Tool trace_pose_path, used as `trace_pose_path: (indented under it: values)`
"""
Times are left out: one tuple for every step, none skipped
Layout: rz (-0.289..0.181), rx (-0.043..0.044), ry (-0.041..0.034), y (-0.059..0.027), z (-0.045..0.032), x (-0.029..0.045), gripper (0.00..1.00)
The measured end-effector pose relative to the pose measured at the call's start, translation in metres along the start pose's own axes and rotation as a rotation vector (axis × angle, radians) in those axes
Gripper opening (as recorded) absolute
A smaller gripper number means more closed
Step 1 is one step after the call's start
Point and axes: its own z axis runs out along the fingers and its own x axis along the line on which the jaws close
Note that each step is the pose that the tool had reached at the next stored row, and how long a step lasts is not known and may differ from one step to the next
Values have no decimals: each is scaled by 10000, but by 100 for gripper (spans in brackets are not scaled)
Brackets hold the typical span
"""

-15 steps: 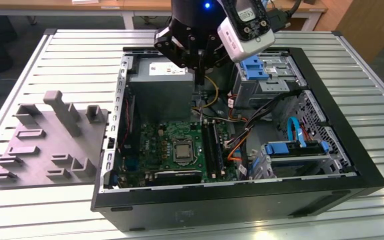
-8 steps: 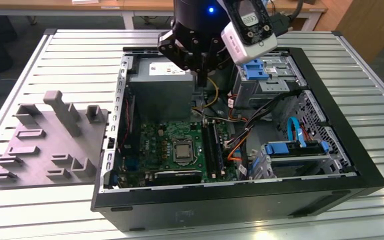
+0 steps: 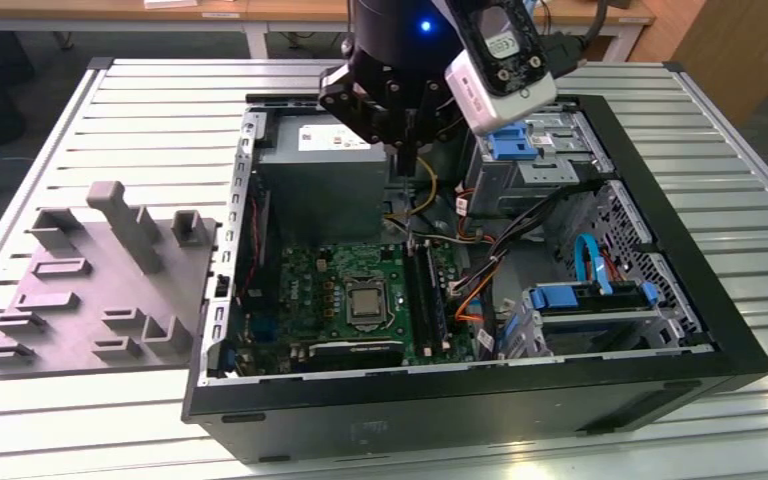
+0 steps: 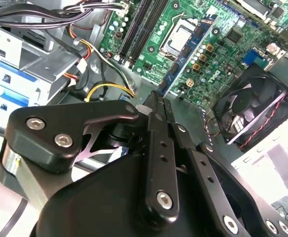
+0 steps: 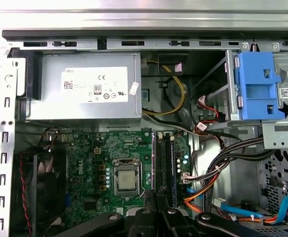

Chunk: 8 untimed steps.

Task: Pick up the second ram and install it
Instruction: 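Insert the second ram into the second slot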

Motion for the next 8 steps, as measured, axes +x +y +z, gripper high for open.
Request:
trace_pose_path:
  values:
    - [-1, -1, 0, 0, 3, -5, 12]
    - [-1, -3, -1, 0, 6, -10, 12]
    - [0, -2, 0, 0, 8, -15, 12]
    - [0, -2, -1, 0, 11, -19, 12]
    - [0, -2, -1, -1, 13, -24, 12]
    - [0, -1, 0, 0, 15, -28, 12]
    - [0, 0, 0, 0, 19, -32, 12]
    - [0, 0, 0, -1, 22, -36, 12]
